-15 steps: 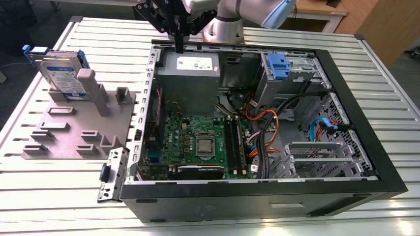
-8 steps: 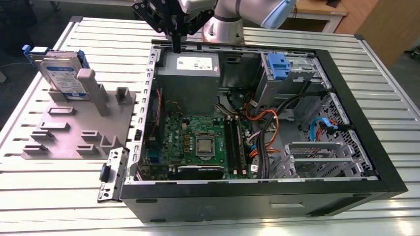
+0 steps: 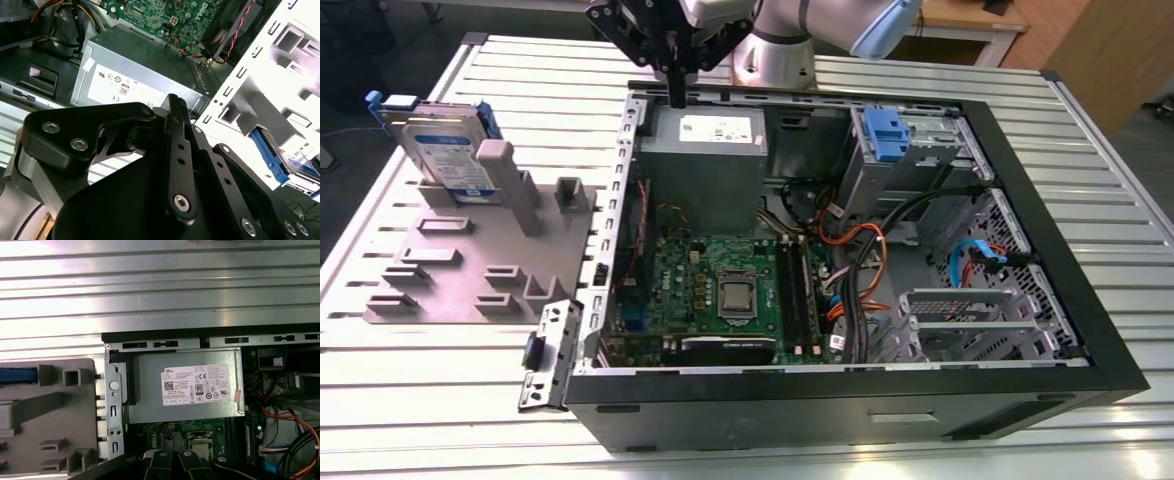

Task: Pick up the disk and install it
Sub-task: 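Reach for the disk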

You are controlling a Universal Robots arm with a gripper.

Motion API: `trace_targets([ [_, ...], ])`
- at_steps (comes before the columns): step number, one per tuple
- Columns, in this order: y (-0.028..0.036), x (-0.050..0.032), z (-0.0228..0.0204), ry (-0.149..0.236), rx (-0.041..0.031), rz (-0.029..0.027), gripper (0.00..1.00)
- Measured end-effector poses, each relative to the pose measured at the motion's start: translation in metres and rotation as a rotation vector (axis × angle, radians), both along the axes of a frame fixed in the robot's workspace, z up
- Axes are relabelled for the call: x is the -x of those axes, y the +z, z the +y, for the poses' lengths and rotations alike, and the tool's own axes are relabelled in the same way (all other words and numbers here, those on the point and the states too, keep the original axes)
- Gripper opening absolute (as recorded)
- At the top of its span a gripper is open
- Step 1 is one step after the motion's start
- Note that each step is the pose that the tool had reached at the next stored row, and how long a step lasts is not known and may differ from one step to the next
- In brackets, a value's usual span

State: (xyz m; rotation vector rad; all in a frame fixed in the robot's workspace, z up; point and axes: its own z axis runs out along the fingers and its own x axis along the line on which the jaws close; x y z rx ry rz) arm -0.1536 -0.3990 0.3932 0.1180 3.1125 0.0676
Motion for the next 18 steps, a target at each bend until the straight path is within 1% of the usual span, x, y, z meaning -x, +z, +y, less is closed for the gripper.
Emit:
trace_targets([
  [3,0.0,0.0022,0.0,0.0,0.0,0.0,0.11],
  [7,-0.0001,0.0074,0.0001,0.0,-0.0001,-0.0001,0.11],
  [18,0.0,0.0085,0.0001,0.0,0.0,0.0,0.11],
])
